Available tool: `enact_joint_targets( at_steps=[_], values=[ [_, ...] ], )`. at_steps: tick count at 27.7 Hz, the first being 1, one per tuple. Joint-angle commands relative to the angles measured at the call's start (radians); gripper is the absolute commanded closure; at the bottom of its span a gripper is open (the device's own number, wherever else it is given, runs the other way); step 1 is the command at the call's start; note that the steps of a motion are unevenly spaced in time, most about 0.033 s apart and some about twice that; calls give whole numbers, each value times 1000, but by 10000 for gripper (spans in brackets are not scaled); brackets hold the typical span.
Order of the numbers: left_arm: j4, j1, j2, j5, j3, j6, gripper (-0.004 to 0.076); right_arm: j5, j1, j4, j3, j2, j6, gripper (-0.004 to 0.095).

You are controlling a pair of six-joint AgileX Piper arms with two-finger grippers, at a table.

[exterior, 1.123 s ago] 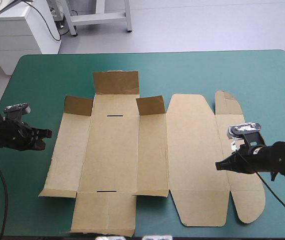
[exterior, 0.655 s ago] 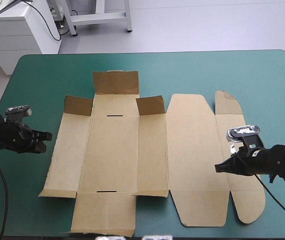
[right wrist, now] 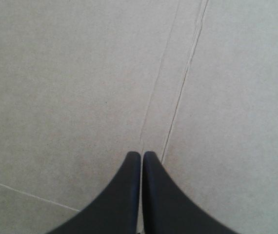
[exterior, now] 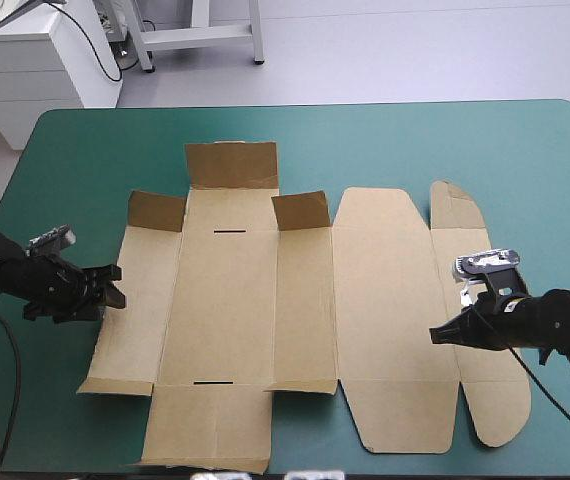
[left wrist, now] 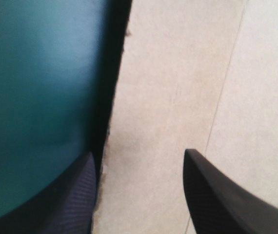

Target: Fold the box

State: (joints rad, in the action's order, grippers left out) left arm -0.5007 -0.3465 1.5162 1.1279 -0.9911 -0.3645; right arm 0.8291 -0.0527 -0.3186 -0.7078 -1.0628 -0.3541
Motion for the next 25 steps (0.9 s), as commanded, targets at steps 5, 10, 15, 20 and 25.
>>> enact_joint_targets(
  at_steps=[5,10,15,20,25],
  values=[
    [-98,7,6,33,49,-22,335,-31,9,-16,-25,22,-15,910],
    [-166,16,6,75,56,-64,335,-27,9,-16,-25,22,-15,910],
    [-116,16,6,93,38,-69,335,-14,9,-16,-25,22,-15,910],
    [-62,16,6,117,-3,-54,335,-11,9,-16,-25,22,-15,910],
    [-56,16,6,120,-14,-39,335,-10,9,-16,-25,22,-15,910]
  ],
)
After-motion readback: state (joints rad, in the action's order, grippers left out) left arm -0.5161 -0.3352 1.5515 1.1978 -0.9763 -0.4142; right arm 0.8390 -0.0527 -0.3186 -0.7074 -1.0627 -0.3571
